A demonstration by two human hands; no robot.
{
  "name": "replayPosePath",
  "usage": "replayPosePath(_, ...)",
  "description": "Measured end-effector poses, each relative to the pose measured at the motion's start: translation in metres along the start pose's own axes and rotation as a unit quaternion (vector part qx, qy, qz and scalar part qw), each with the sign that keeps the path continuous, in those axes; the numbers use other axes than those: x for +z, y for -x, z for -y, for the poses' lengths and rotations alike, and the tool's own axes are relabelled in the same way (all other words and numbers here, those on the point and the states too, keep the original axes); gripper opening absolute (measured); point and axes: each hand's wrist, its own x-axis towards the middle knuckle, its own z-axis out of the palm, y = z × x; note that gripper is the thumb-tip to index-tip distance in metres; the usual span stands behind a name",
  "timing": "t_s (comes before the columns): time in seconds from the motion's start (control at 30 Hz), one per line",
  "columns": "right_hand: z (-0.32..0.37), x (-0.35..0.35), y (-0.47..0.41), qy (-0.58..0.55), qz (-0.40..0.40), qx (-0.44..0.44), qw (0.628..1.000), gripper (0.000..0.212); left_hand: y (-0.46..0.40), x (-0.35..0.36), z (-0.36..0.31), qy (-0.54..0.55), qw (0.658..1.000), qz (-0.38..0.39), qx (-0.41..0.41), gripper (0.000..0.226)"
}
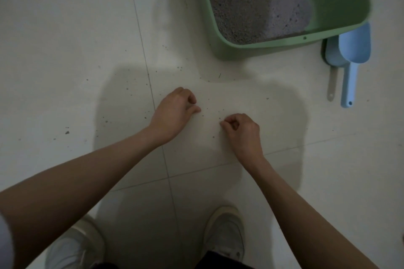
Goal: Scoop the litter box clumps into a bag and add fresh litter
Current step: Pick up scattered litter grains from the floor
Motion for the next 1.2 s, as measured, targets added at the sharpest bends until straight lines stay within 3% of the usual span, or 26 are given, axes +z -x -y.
replayPosePath(0.2, 0.002, -0.001, -0.002, 0.014, 0.022, -0.018, 1.0, 0.014, 0.001, 0.002, -0.004, -0.035, 0.998, 0.023, 0.039, 0.012)
replayPosePath(0.3, 0.005, -0.01, -0.004, -0.127, 0.027, 0.063, 0.99, 0.009, -0.001, 0.001, -0.006, -0.048, 0.997, 0.04, 0.034, 0.012)
replayPosePath(0.33, 0.007, -0.015, -0.004, -0.239, 0.038, 0.109, 0.964, 0.014, -0.001, 0.0, -0.006, -0.044, 0.998, 0.042, 0.033, 0.011)
replayPosePath(0.4, 0.01, -0.022, -0.005, -0.491, 0.073, 0.193, 0.846, 0.026, -0.001, -0.001, -0.004, -0.028, 0.998, 0.046, 0.024, 0.01)
replayPosePath(0.43, 0.011, -0.025, -0.004, -0.57, 0.094, 0.219, 0.787, 0.028, 0.0, -0.001, -0.003, -0.023, 0.998, 0.046, 0.018, 0.013)
replayPosePath(0.47, 0.012, -0.026, -0.004, -0.608, 0.112, 0.236, 0.75, 0.028, 0.0, -0.001, -0.003, -0.022, 0.999, 0.046, 0.014, 0.016)
replayPosePath(0.5, 0.013, -0.025, -0.004, -0.616, 0.122, 0.242, 0.74, 0.028, 0.0, -0.001, -0.002, -0.024, 0.999, 0.047, 0.014, 0.019)
replayPosePath(0.53, 0.014, -0.024, -0.004, -0.598, 0.125, 0.238, 0.755, 0.029, -0.001, 0.0, -0.002, -0.027, 0.998, 0.048, 0.017, 0.022)
replayPosePath(0.57, 0.014, -0.022, -0.005, -0.538, 0.114, 0.219, 0.806, 0.03, -0.001, 0.0, -0.002, -0.03, 0.998, 0.049, 0.022, 0.023)
replayPosePath(0.63, 0.013, -0.018, -0.005, -0.289, 0.09, 0.14, 0.943, 0.024, -0.002, 0.0, -0.003, -0.034, 0.998, 0.051, 0.032, 0.024)
replayPosePath(0.67, 0.012, -0.015, -0.006, -0.169, 0.079, 0.095, 0.978, 0.017, -0.002, 0.001, -0.003, -0.037, 0.997, 0.049, 0.037, 0.023)
replayPosePath(0.73, 0.011, -0.008, -0.007, -0.066, 0.065, 0.04, 0.995, 0.008, -0.003, 0.001, -0.004, -0.038, 0.997, 0.04, 0.045, 0.017)
replayPosePath(0.97, 0.009, 0.005, -0.012, 0.038, 0.06, -0.05, 0.996, 0.014, -0.006, -0.001, -0.006, -0.069, 0.994, 0.059, 0.054, 0.013)
replayPosePath(1.03, 0.011, 0.001, -0.012, -0.002, 0.064, -0.024, 0.998, 0.012, -0.007, -0.003, -0.01, -0.052, 0.996, 0.063, 0.036, 0.013)
replayPosePath(1.07, 0.011, -0.004, -0.013, -0.08, 0.066, 0.019, 0.994, 0.011, -0.008, -0.006, -0.012, -0.011, 0.998, 0.06, 0.009, 0.011)
replayPosePath(1.1, 0.011, -0.01, -0.013, -0.196, 0.073, 0.076, 0.975, 0.014, -0.008, -0.011, -0.014, 0.06, 0.996, 0.064, -0.035, 0.008)
replayPosePath(1.13, 0.011, -0.016, -0.013, -0.336, 0.085, 0.13, 0.929, 0.02, -0.007, -0.017, -0.015, 0.156, 0.981, 0.078, -0.084, 0.008)
replayPosePath(1.2, 0.006, -0.023, -0.01, -0.54, 0.11, 0.201, 0.81, 0.029, -0.004, -0.027, -0.014, 0.331, 0.926, 0.099, -0.151, 0.012)
